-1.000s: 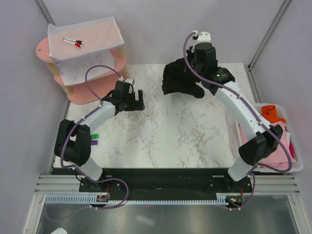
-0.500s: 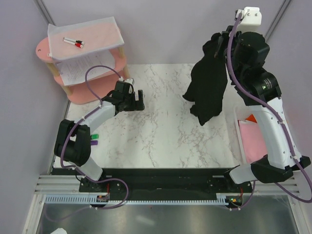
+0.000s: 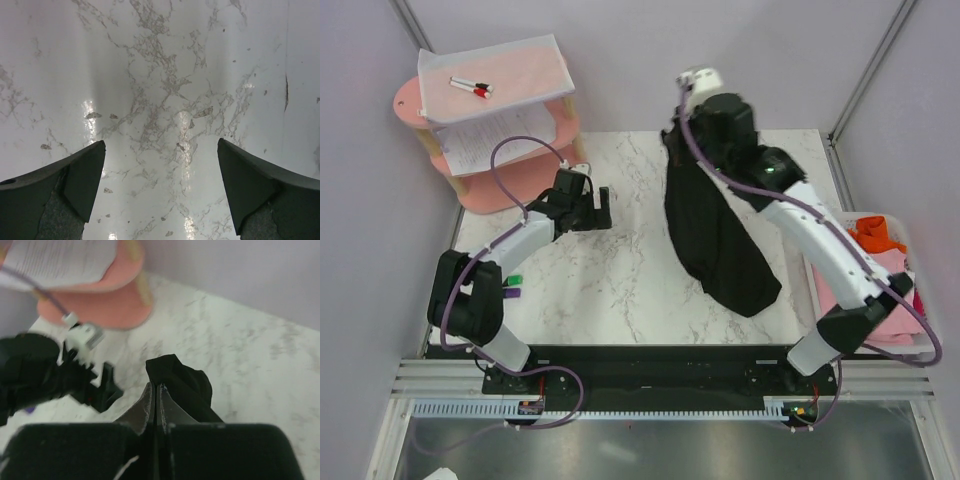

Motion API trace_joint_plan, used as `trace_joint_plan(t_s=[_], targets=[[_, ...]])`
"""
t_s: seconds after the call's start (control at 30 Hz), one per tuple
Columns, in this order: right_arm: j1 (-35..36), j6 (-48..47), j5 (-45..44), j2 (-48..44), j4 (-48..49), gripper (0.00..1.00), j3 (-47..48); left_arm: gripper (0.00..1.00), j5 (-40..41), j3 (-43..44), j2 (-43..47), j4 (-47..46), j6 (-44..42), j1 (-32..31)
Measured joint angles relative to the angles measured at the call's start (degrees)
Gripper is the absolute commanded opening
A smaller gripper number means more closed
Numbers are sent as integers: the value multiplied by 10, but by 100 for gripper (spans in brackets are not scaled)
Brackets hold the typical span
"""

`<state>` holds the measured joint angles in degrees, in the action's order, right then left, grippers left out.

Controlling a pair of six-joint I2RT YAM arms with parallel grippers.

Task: Fold and stack the t-shirts
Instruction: Flatten out the tshirt

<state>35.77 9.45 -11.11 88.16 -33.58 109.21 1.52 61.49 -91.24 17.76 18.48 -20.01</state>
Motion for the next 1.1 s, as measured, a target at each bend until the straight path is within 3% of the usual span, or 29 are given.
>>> trace_joint_plan(t_s=[0.17, 0.3, 0.33, 0.4, 0.53, 0.7, 0.87, 1.1], targets=[[120, 2, 92, 112, 0, 1, -24, 100, 53, 0, 5, 17, 11, 5], [193, 10, 156, 165, 5, 57, -54, 100, 83, 0, 6, 42, 31, 34], [216, 16, 169, 169, 8, 82, -63, 100, 90, 0, 7, 48, 36, 45], [236, 25, 178, 167, 17, 97, -85, 100, 103, 0, 10, 57, 47, 63], [219, 28, 147, 149, 37, 98, -118, 100, 134, 0, 21, 73, 66, 76], [99, 36, 107, 122, 59, 97, -132, 100, 150, -9, 47, 83, 78, 75], [-31, 50, 78, 144, 75, 96, -139, 100, 98, -12, 50, 77, 78, 74], [-101, 71, 99, 259, 70, 93, -156, 99, 7, -42, 49, 70, 77, 64]])
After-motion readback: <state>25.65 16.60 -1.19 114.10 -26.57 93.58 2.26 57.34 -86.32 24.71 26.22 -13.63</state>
